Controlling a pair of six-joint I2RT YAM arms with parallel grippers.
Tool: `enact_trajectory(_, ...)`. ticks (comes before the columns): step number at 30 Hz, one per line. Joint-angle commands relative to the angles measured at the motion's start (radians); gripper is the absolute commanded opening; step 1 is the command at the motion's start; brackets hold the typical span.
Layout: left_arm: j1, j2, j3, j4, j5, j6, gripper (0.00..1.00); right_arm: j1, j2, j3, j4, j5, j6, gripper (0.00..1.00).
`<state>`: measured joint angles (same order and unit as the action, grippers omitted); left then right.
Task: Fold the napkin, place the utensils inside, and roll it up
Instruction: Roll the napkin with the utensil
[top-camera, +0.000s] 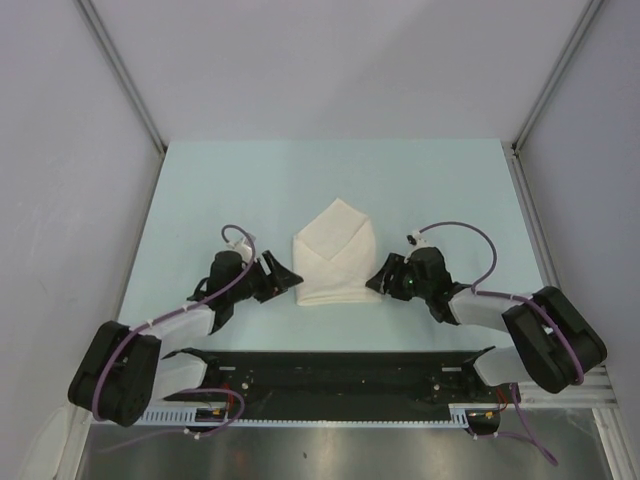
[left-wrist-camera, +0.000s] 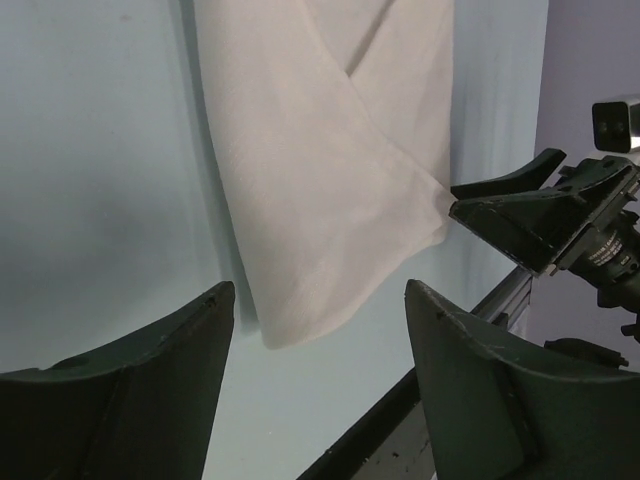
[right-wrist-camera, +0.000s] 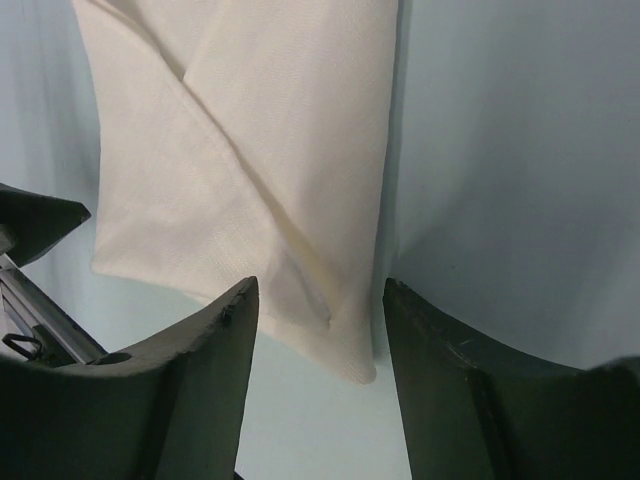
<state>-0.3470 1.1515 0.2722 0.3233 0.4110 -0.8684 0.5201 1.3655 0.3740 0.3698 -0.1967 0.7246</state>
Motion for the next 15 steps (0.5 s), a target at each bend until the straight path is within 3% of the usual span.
enact_trajectory(1,-0.017,0.057,-0.017,0.124,-0.026,-0.034,0.70,-0.018,-0.019,-0.010,-0.043,0.000,-0.031,0.58)
enact_trajectory(7,-0.049,0.154,-0.008,0.166,-0.017,-0.040,0.63,-0.028,-0.025,0.000,-0.068,0.008,-0.044,0.47)
enact_trajectory(15,-0.093,0.148,-0.021,0.099,-0.061,-0.020,0.61,-0.022,-0.052,-0.001,-0.112,0.022,-0.045,0.38)
